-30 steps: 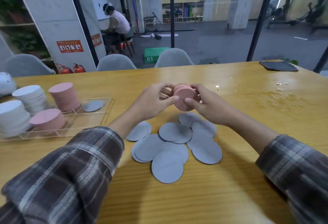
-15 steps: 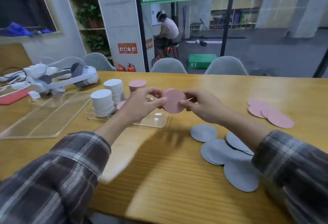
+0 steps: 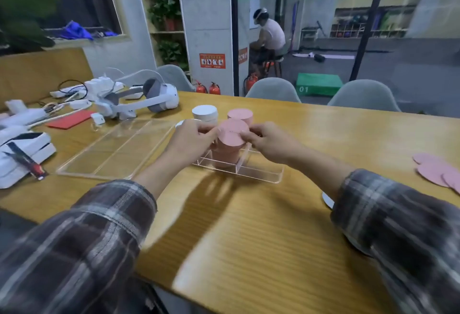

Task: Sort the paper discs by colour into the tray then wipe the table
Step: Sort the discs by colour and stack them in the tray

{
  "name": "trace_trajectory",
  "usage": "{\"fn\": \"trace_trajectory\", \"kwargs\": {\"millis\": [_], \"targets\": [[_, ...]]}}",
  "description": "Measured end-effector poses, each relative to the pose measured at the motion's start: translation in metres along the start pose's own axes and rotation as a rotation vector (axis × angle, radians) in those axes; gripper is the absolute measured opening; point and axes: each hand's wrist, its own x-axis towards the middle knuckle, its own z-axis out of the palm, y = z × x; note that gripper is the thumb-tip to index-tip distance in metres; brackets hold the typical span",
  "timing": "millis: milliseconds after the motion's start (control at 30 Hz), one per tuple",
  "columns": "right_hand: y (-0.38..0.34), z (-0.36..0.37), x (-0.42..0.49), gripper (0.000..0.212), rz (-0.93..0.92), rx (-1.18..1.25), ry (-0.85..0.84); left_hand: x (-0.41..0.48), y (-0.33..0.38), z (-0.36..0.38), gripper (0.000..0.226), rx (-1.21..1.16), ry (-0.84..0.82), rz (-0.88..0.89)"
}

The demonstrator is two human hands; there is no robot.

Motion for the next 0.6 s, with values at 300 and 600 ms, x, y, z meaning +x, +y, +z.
{"fn": "trace_trajectory", "kwargs": {"millis": [300,600], "targets": [[0.005,0.014,0.016,0.056,0.039,0.043,-0.036,0.000,-0.003,0.007,0.037,0.212,0.103,0.081],[0.014,0.004,0.017,0.029,-0.050,0.116,-0.064,-0.004,-0.008,0.001,0.081,0.225,-0.175,0.015]]}}
